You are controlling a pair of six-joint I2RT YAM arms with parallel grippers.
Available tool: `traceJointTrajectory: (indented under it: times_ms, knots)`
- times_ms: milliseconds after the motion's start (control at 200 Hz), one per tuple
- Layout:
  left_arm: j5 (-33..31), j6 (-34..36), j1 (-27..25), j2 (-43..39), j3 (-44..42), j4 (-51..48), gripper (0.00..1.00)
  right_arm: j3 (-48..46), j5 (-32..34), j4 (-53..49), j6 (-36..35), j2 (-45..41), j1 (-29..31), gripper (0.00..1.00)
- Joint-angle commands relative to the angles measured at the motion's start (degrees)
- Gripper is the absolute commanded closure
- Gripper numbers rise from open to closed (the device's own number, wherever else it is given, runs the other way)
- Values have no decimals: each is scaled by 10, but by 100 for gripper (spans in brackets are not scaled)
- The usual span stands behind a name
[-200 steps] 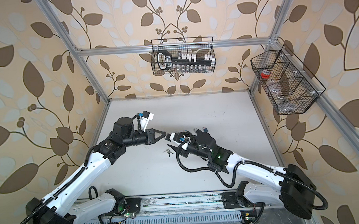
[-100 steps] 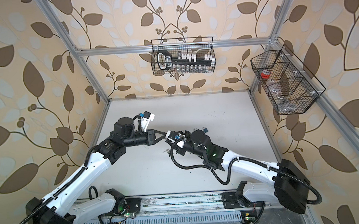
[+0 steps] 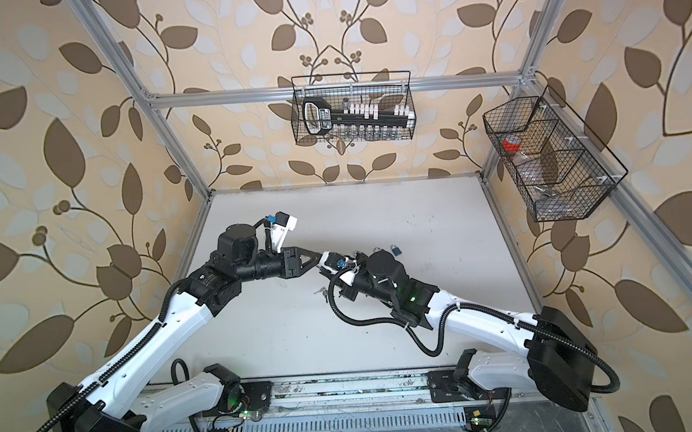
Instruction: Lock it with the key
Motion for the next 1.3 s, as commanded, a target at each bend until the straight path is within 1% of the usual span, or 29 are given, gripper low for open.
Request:
traceJointTrajectory:
  times_ms: [0, 70, 75, 85, 95, 110, 130, 200, 290, 390, 530, 585, 655, 760, 935, 1295]
  knots:
    - [-109, 11, -2, -36, 16, -26, 36, -5, 9, 1, 60, 14, -19, 92]
    - [-172, 3, 5, -50, 5, -50, 23, -7, 1, -14, 92, 38, -41, 93]
    - [-175, 3, 6, -50, 4, -53, 21, -6, 0, -16, 94, 40, -42, 93]
    - [-179, 2, 8, -51, 3, -56, 12, -5, -1, -19, 97, 44, -43, 93]
    - [-183, 1, 11, -52, 3, -60, 6, -4, -2, -22, 99, 47, -46, 93]
    - [-186, -1, 16, -52, 1, -65, 2, -1, -5, -29, 103, 54, -49, 93]
    - [-188, -3, 24, -52, -1, -71, 1, 4, -10, -38, 108, 63, -53, 93]
    - [-177, -15, 57, -53, -19, -80, 1, 33, -24, -81, 117, 98, -63, 93]
    - [-135, -28, 114, -58, -53, -70, 1, 87, -37, -145, 107, 155, -71, 93]
    - [-102, -40, 173, -68, -85, -66, 1, 153, -43, -208, 95, 226, -74, 93]
    - [-84, -46, 217, -87, -109, -66, 1, 242, -50, -279, 78, 319, -77, 93]
    - [-80, -48, 226, -94, -114, -69, 1, 274, -44, -302, 69, 352, -79, 93]
    - [-87, -52, 239, -106, -118, -79, 1, 332, -22, -358, 52, 401, -79, 92]
    - [-106, -52, 255, -126, -123, -98, 1, 382, -9, -384, 32, 447, -82, 92]
    - [-102, -52, 265, -140, -125, -100, 1, 444, -11, -415, 16, 497, -90, 92]
    - [-104, -46, 268, -141, -126, -106, 1, 527, -4, -455, -1, 564, -102, 89]
